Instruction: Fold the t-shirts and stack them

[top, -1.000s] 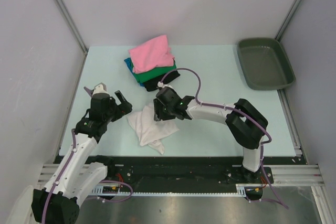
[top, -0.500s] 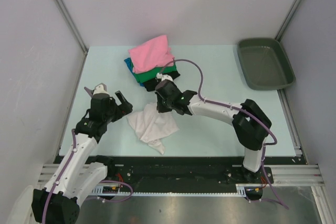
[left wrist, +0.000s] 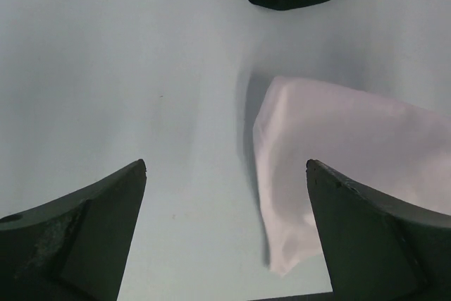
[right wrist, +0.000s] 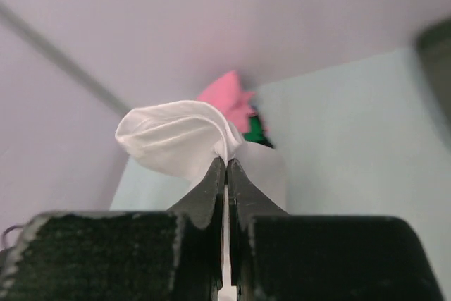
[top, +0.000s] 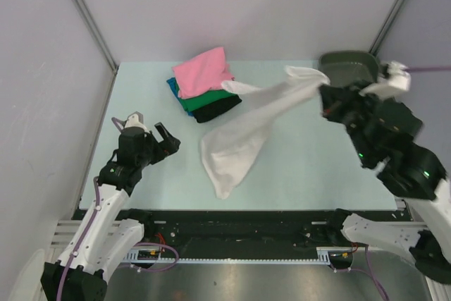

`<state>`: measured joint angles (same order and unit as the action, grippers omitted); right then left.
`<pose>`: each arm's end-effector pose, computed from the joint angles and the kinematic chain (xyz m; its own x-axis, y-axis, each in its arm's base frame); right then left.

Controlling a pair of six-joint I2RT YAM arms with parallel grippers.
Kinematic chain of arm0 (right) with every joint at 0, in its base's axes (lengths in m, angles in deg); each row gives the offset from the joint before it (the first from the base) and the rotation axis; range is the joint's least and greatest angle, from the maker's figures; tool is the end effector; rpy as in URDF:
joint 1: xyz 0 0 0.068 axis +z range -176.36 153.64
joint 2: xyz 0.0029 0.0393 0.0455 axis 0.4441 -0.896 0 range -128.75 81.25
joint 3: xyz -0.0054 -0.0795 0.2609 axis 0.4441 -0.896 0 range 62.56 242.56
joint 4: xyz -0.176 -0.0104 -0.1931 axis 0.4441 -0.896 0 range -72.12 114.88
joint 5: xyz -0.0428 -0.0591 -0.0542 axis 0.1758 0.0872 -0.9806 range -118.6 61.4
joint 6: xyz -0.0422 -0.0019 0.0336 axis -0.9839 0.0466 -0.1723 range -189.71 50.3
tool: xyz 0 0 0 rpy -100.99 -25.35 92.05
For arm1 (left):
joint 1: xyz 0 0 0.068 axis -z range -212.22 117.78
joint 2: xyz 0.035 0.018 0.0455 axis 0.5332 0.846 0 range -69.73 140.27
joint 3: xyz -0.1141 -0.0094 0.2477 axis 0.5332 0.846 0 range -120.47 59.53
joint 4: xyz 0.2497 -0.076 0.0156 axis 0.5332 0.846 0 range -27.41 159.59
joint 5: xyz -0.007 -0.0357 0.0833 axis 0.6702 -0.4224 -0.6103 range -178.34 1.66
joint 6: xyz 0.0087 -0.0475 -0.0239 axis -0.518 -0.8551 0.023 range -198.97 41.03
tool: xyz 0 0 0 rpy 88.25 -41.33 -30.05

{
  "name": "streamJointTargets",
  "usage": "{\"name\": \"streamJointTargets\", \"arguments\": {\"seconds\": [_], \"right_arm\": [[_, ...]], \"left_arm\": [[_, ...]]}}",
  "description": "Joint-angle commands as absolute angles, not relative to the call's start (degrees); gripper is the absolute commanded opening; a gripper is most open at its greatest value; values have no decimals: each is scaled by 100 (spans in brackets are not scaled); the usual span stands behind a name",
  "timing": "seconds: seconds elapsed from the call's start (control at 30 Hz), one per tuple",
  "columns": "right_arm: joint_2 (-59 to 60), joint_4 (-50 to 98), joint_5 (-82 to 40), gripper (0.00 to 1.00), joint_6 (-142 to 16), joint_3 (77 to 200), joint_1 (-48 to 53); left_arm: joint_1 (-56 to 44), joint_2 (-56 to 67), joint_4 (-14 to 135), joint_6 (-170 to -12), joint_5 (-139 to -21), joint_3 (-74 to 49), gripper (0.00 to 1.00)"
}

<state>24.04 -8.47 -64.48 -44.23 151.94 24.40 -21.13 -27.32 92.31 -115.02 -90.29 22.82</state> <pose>0.1145 0.1071 0.5145 -0.1220 0.4014 -0.9077 -0.2264 0.8792 0.4192 0.1612 -0.0304 0.2634 -0.5569 -0.4902 -0.6705 -0.2013 0.8628 -0.4637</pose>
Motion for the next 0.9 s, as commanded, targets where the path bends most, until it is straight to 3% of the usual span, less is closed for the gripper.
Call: {"name": "streamJointTargets", "arguments": {"seconds": [0.0,0.23,0.27,0.37,0.4,0.73,0.87], "right_arm": [[3219,-2678,-7738,0,-3702,13854,1944],[3458,-3576,-7833,0,-3121,13129,1178],[3423,-3603,-7852,17,-3104,13120,1169],[3431,-3323,-7633,91,-3234,13129,1161],[3423,-3070,-7345,94,-3357,13129,1169],[2114,-1803,-5999,94,-3551,12892,1371],[1262,-785,-5208,92,-3762,12663,1310]], "left_arm": [[-2150,-2842,8941,-11632,-8404,2208,99],[-1992,-2798,8764,-11790,-8025,2410,95],[-1966,-2824,8747,-11816,-8034,2471,95],[-1843,-2895,8694,-11878,-8086,2525,94],[-1773,-2895,8677,-11904,-8113,2525,94],[-973,-2272,8273,-12036,-8403,2384,93],[-762,-1543,7930,-11949,-8368,2227,86]]}}
